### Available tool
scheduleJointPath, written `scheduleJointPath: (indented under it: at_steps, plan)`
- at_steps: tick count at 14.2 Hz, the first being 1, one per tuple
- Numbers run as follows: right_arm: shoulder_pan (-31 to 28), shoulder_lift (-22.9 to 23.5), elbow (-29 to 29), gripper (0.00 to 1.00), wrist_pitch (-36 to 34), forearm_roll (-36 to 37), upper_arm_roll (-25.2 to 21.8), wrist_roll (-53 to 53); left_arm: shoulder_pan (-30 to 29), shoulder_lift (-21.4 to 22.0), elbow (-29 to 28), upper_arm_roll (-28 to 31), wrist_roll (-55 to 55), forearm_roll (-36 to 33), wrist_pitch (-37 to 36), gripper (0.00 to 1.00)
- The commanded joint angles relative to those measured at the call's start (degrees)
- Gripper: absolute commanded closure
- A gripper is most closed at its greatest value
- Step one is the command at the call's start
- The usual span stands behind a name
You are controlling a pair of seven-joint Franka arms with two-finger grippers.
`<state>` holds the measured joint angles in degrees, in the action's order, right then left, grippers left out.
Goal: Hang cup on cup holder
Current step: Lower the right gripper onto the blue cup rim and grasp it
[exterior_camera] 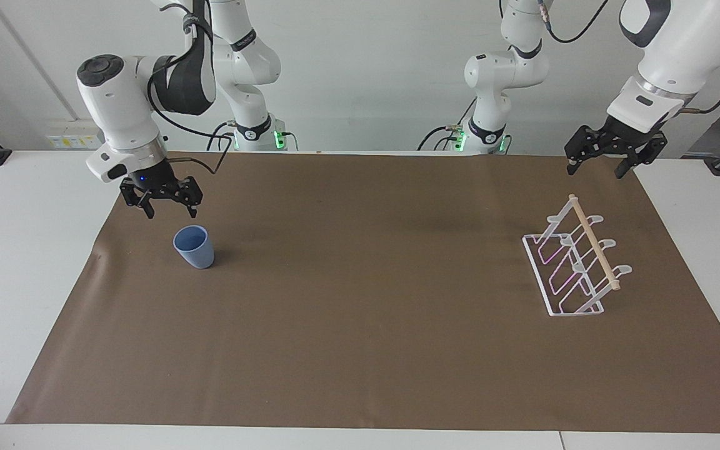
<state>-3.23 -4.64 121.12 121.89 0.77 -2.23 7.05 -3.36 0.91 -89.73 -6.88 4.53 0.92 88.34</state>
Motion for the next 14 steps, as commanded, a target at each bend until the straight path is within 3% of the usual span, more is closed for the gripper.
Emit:
scheduleJointPath:
  at_steps: [1, 14]
  plan:
    - [0.06, 3.31, 0.87, 0.0, 3.87, -0.95, 0.29, -0.28, -0.06, 0.68, -0.36, 0.03, -0.49, -0.66, -0.62, 0.0]
    - [0.77, 3.41, 6.67, 0.0, 5.91, -1.04, 3.46, -1.07, -0.06, 0.76, -0.36, 0.03, -0.49, -0.66, -0.71, 0.0]
